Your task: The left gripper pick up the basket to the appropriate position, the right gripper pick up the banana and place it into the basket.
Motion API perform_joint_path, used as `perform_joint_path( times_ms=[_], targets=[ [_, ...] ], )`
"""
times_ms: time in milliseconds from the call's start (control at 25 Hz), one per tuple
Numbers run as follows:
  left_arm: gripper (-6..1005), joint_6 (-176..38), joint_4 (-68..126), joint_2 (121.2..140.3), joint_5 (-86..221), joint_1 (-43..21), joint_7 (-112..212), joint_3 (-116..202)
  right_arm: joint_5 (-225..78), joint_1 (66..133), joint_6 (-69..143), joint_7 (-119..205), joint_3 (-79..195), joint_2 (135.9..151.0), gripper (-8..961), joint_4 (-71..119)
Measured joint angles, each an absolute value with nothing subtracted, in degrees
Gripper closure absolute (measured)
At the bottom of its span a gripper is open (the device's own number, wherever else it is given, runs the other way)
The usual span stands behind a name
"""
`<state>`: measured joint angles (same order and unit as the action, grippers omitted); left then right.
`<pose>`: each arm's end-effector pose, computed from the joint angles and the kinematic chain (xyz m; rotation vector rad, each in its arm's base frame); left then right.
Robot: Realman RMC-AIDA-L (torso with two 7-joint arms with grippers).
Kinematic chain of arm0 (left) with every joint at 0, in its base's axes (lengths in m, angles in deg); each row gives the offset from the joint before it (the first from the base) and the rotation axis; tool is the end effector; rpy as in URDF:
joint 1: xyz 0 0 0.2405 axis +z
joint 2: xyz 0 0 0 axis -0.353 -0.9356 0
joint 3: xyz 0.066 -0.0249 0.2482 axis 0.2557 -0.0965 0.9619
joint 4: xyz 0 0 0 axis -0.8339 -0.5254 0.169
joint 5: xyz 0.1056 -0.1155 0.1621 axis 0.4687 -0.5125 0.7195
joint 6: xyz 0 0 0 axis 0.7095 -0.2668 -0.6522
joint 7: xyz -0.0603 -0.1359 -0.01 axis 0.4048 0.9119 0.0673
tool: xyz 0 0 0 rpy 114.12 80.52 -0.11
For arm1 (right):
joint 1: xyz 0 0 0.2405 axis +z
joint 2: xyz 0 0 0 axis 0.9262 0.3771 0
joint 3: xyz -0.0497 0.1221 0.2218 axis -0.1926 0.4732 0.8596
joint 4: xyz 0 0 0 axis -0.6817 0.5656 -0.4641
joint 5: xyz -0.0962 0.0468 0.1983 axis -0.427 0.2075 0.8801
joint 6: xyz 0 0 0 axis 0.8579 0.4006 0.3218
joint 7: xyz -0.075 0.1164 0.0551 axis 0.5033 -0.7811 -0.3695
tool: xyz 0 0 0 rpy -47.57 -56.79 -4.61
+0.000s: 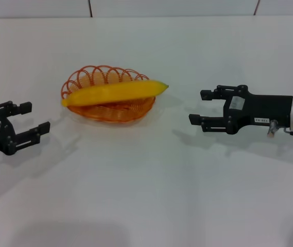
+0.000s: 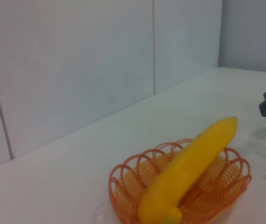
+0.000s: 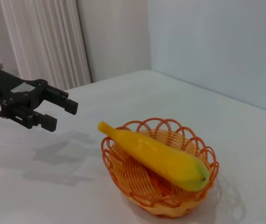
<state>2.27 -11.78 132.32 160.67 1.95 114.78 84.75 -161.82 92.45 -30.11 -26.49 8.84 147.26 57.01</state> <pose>-0.3329 0.3252 0.0269 -2.5115 -0.4228 -0.4703 0.3001 0.3439 -0.0171 -2.6508 0.5358 0.5136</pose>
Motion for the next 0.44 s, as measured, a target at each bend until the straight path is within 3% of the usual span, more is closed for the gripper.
perform_joint_path(
  times_ms=[440],
  targets=[
    [316, 2.27, -11.74, 132.31, 160.68, 1.95, 114.64, 84.90, -161.79, 92.38, -29.82, -26.45, 8.87, 147.27, 190, 57.00]
  ],
)
